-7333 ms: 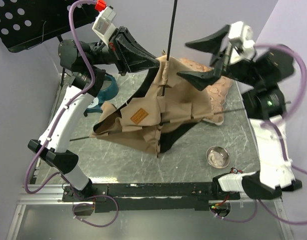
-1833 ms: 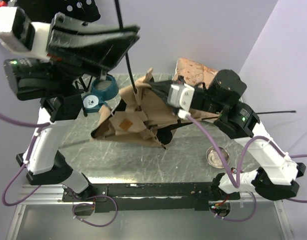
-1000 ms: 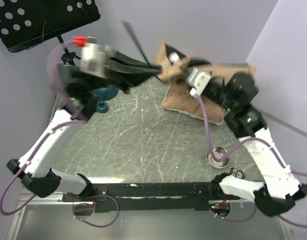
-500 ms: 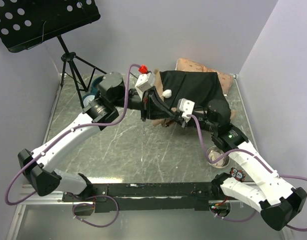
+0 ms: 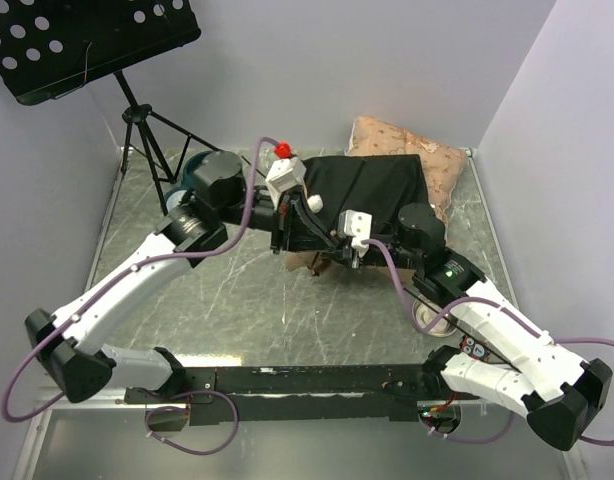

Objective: Set up the pet tent

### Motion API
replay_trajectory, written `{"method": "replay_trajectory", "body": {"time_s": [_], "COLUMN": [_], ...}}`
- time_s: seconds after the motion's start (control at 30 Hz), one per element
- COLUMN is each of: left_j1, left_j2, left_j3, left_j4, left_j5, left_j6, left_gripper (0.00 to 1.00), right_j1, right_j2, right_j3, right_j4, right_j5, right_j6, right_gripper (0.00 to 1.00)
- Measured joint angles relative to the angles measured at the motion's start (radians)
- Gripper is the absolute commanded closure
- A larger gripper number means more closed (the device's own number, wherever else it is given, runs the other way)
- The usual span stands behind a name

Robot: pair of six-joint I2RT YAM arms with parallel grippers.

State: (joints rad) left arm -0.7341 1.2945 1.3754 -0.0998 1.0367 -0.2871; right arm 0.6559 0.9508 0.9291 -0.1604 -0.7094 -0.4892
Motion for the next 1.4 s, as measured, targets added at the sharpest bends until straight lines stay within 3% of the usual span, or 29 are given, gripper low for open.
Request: {"method": "replay_trajectory", "body": {"time_s": [0.2, 0.27, 0.4, 0.6, 0.83, 1.2, 1.4], "left_j1": [0.042, 0.064, 0.091, 0.096, 0.096, 0.087, 0.081], "left_j2": [0.083, 0.094, 0.092, 0.058, 0.055, 0.05, 0.047], "left_j3": [-0.032, -0.047, -0.063, -0.097, -0.104, -0.11, -0.113], "left_j4": [-0.044, -0.067, -0.111, -0.123, -0.124, -0.123, -0.126], "left_j5": [0.048, 0.05, 0.049, 0.041, 0.039, 0.028, 0.001], "left_j6": [-0.024, -0.024, -0.016, 0.004, 0.013, 0.018, 0.024], "left_gripper": [0.99, 0.99, 0.99, 0.99, 0.99, 0.99, 0.99], "right_j1": [-0.015, -0.017, -0.02, -0.061, -0.126, -0.234, -0.264], "right_j2": [-0.012, -0.021, -0.035, -0.045, 0.006, 0.116, 0.134], "right_j3": [0.0, 0.004, 0.048, 0.144, 0.329, 0.38, 0.381], "right_j4": [-0.103, -0.126, -0.205, -0.243, -0.117, 0.006, 0.047], "right_j5": [-0.005, -0.019, -0.047, -0.074, -0.053, 0.085, 0.08], "right_j6": [-0.007, -0.009, -0.01, 0.108, 0.489, 0.898, 1.012], "right_gripper": [0.22, 0.07, 0.01, 0.03, 0.09, 0.23, 0.44]}}
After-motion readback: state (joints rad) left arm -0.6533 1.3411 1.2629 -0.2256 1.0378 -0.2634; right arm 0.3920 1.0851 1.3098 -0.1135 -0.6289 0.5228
